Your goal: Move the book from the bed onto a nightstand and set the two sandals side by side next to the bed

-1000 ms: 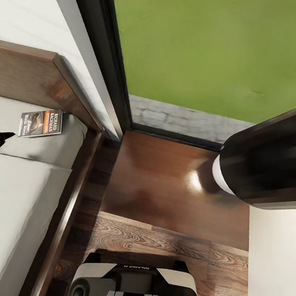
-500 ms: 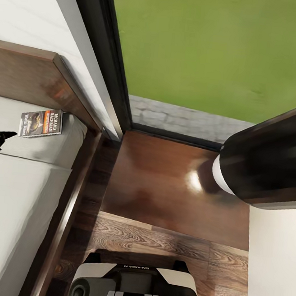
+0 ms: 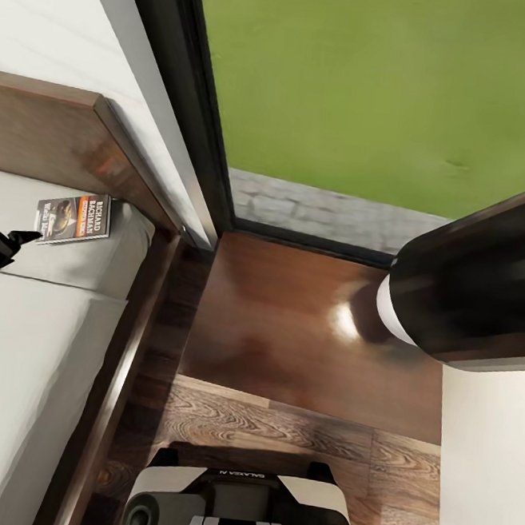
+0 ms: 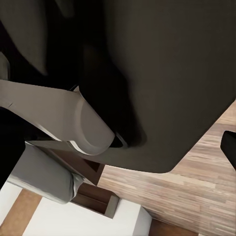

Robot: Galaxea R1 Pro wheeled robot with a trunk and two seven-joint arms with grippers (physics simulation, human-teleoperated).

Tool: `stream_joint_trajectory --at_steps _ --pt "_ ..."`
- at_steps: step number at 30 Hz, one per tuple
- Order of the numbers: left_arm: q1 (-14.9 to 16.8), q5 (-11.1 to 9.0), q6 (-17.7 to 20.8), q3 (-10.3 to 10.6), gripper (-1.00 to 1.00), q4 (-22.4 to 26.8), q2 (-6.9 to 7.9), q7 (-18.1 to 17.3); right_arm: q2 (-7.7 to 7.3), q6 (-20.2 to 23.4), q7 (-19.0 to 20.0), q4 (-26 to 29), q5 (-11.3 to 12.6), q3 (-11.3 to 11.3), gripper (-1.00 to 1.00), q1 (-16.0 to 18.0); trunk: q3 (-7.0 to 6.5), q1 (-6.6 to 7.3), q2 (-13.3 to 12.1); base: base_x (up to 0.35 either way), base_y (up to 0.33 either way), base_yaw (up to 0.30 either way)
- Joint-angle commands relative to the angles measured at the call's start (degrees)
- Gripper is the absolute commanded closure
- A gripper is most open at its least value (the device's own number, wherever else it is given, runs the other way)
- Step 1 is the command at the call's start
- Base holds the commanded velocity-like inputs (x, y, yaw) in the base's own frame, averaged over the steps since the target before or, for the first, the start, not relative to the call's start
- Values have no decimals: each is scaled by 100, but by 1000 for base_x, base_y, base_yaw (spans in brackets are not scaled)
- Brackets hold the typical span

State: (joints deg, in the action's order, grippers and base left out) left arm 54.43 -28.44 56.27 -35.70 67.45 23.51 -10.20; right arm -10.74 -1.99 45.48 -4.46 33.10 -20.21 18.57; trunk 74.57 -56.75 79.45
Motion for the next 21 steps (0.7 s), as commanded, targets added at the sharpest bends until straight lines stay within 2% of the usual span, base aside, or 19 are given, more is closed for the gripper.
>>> stream_joint_trajectory --at_steps 1,2,3,6,11,15,21 --pt "39 55 20 8 -100 -4 13 -58 2 -21 30 -20 48 -49 -100 6 2 0 2 0 0 0" --pt "146 56 5 36 -100 -20 32 -51 2 -21 31 -20 48 -49 -100 6 2 0 2 0 0 0" --pt "471 80 -78 70 -100 -147 58 -28 2 -21 31 -20 48 -48 -100 6 2 0 2 0 0 0" --pt "620 104 -437 65 -100 -261 63 48 2 -21 31 -20 48 -47 -100 6 2 0 2 0 0 0" --pt "687 85 -1958 50 -100 -349 34 369 2 -23 31 -20 48 -49 -100 6 2 0 2 0 0 0" --pt "676 63 -2125 54 -100 -424 7 422 2 -27 31 -20 48 -48 -100 6 2 0 2 0 0 0" --pt "655 53 -2142 58 -100 -469 -25 412 2 -25 31 -20 48 -48 -100 6 2 0 2 50 0 0"
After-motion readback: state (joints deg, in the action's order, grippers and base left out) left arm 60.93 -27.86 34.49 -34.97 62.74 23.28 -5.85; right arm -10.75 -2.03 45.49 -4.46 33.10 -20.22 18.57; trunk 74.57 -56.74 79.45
